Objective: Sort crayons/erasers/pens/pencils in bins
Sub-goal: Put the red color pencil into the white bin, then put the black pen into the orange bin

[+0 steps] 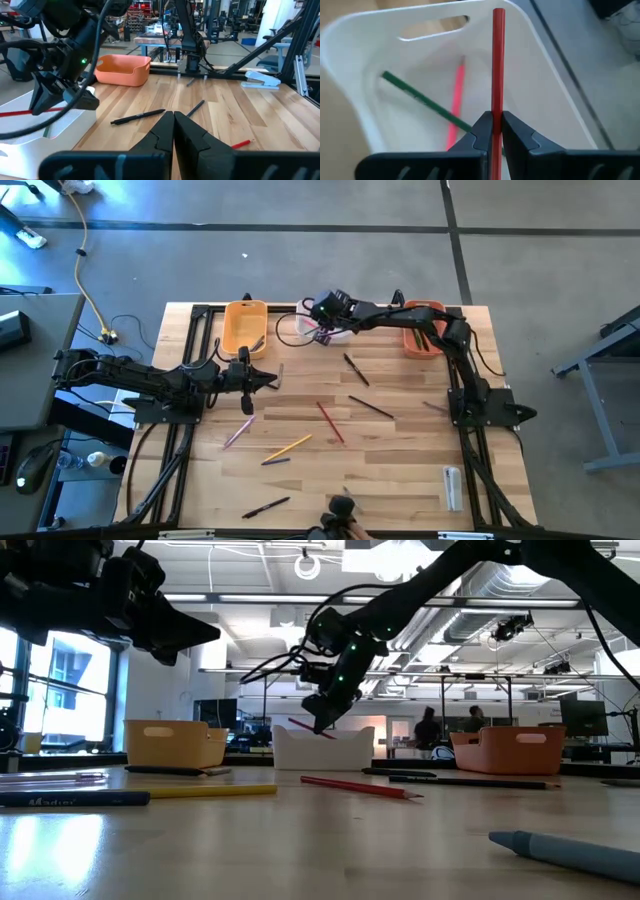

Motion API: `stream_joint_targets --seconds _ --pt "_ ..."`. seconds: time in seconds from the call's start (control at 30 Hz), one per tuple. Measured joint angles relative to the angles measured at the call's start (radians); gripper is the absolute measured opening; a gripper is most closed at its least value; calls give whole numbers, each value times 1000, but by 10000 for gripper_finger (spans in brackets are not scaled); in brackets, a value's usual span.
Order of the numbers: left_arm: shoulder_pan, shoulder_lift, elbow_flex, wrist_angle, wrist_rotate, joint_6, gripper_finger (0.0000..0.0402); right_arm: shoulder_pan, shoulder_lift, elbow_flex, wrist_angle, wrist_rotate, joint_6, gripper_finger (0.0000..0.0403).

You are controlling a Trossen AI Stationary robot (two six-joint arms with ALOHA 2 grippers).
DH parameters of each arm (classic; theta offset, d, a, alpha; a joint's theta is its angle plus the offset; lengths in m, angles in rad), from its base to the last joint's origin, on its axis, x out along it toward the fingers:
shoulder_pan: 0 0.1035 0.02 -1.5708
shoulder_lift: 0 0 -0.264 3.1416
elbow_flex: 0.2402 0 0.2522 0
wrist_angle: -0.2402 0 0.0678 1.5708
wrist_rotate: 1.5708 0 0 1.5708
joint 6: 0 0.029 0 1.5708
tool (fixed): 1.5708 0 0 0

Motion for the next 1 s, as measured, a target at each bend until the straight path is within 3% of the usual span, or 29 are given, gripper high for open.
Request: stream_joint_targets --seconds 0.33,0.73,0.9,1.0 --pt "0 0 0 0 0 -7 0 -12 0 0 -23 -3 37 20" --pt "0 0 0 0 0 -6 0 -11 0 0 -19 -23 36 61" --pt "0 0 0 -3 1 9 0 12 -58 0 -61 -17 2 40" --pt "0 0 0 -10 22 9 0 39 -112 0 -69 -79 -21 9"
